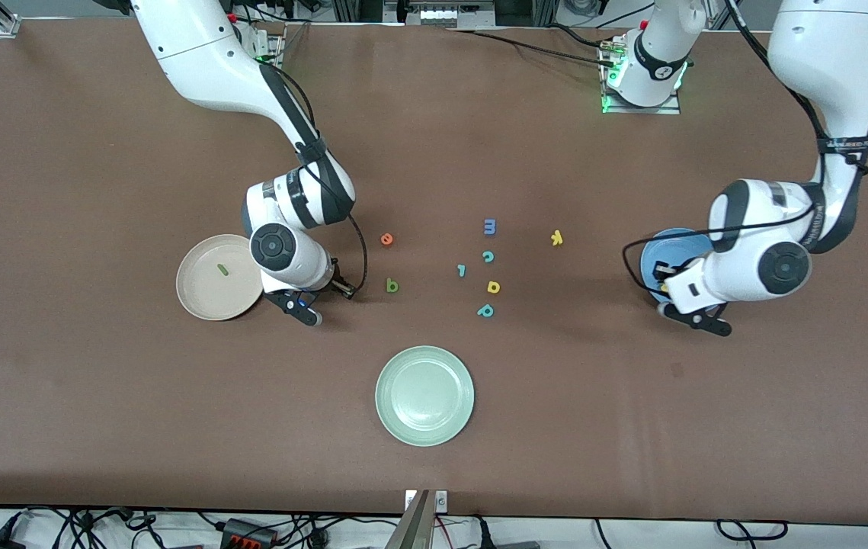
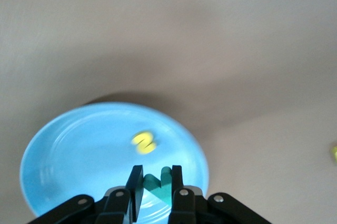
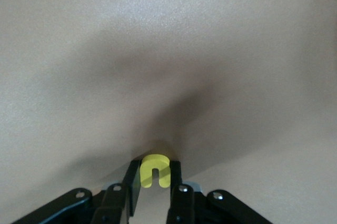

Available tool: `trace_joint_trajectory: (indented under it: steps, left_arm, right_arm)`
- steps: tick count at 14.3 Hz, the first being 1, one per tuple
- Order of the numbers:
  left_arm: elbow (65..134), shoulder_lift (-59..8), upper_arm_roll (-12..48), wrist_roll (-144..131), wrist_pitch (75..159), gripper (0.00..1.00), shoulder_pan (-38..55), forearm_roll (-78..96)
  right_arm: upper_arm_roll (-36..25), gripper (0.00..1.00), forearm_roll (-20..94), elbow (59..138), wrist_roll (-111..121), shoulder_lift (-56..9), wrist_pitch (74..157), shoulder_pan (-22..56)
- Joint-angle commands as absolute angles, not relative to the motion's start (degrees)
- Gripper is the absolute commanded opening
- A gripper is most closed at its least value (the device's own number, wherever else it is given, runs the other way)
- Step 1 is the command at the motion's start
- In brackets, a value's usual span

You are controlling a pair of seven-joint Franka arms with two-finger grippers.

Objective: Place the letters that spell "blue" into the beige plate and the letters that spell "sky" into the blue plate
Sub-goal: 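Drop the y with the left gripper while the right gripper drops the u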

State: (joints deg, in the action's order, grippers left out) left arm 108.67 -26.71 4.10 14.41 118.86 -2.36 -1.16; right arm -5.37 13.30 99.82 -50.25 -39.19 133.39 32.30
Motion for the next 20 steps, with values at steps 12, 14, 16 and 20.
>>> trace_joint_trajectory:
  steps: [12,14,16,20]
  left_arm:
    - [106.60,-26.63,16.33,3.12,105.82,1.00,-1.23,-1.41]
    - [112.55,-25.32,20.90,-2.96,112.80,1.00,-1.14,-1.58]
    - [119.67,-23.73,21.70,-8.50,122.04,1.00,-0.10,-1.84]
    - [121.82,-25.13,21.62,-15.36,128.83,1.00,4.03,-2.28]
  right_arm:
    - [-10.88,0.14,8.79,97.82,-41.69,-34.55,120.17,31.03]
    - [-14.05,0.14,8.79,98.00,-35.44,-32.35,114.28,30.94]
    - [-16.51,0.14,8.79,100.53,-30.70,-30.42,112.33,30.94]
    - [-19.34,0.14,8.79,104.59,-22.51,-30.15,112.94,29.89]
